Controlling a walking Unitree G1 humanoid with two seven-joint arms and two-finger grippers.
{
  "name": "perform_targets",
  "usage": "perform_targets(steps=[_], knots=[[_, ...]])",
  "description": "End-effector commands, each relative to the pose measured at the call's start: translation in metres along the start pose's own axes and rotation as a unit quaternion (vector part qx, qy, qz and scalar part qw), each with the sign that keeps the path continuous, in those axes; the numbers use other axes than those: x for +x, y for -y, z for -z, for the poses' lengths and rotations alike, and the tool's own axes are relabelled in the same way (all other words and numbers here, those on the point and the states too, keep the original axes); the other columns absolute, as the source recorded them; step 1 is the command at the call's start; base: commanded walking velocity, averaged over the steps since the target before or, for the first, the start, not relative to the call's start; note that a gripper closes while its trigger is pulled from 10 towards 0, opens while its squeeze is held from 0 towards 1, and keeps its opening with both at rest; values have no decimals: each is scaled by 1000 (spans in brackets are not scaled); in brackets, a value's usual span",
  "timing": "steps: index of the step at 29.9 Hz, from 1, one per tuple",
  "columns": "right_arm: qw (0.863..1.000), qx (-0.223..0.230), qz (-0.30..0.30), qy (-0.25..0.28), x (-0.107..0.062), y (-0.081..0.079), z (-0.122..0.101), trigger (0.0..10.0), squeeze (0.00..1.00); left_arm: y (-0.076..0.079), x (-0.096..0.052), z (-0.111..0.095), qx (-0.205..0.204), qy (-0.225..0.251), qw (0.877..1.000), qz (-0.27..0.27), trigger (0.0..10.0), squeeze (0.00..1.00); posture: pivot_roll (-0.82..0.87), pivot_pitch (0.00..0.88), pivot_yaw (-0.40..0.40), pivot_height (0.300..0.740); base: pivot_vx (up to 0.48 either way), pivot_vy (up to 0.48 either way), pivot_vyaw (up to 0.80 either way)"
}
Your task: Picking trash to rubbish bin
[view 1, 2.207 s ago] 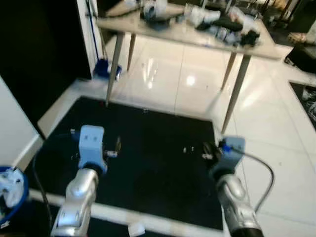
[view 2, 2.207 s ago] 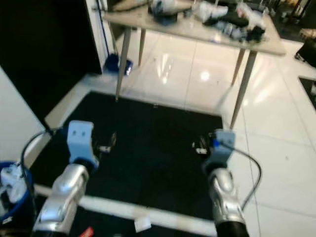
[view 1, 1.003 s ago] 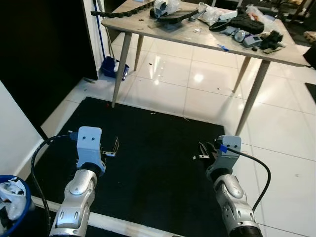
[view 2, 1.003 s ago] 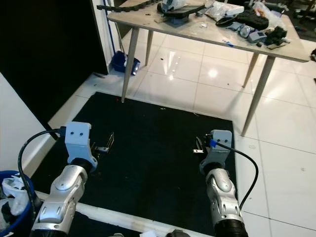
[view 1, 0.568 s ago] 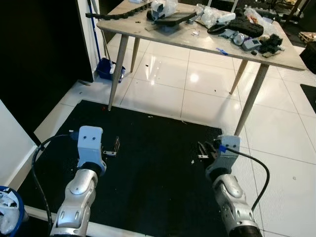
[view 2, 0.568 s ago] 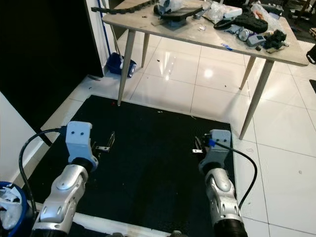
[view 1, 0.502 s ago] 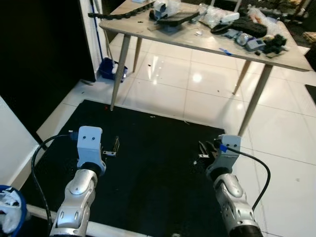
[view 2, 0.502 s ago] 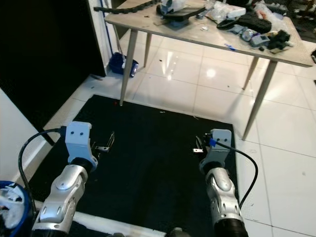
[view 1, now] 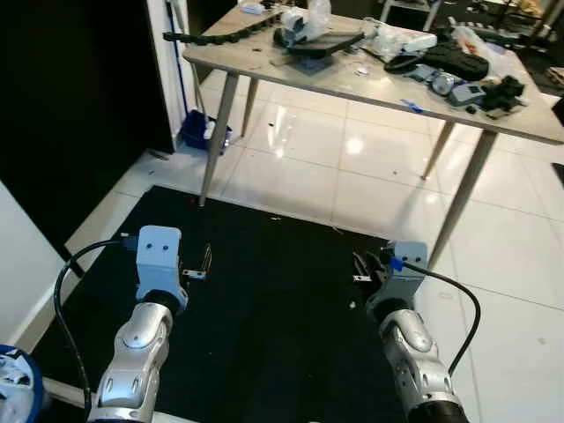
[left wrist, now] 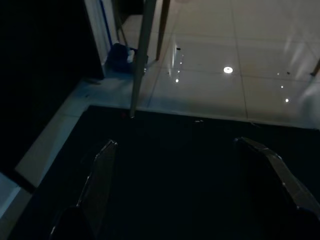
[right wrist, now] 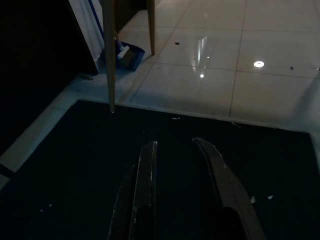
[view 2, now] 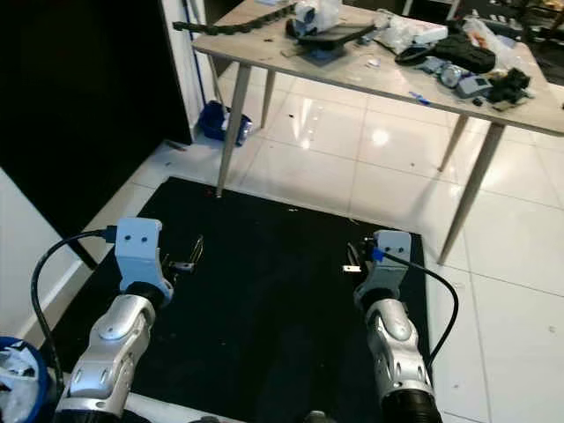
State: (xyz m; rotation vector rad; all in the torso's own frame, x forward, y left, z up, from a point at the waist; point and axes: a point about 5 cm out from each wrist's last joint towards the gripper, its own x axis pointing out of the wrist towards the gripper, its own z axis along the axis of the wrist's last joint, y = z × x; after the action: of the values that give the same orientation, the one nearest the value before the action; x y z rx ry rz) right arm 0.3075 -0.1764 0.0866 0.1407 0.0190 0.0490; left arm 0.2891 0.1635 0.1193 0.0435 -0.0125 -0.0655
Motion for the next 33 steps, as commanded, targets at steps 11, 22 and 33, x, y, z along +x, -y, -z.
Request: perform_targets(steps=[11, 22, 33], knots=[[1000, 2, 12, -5, -5, 6, 4, 10000, 0, 2, -1, 5, -5, -12, 1000, 8, 10000, 0, 24, 113, -40, 740, 287, 0, 0], [1000, 3, 12, -5, -4, 6, 3, 10000, 0, 2, -1, 5, -5, -10, 1000, 7, 10000, 0, 25, 120, -41, 740, 323, 0, 0], [1000, 3, 13, -6, -5, 6, 4, 10000, 0, 3, -1, 5, -4, -11, 1000, 8, 10000, 0, 22, 121, -41, 740, 345, 0, 0]])
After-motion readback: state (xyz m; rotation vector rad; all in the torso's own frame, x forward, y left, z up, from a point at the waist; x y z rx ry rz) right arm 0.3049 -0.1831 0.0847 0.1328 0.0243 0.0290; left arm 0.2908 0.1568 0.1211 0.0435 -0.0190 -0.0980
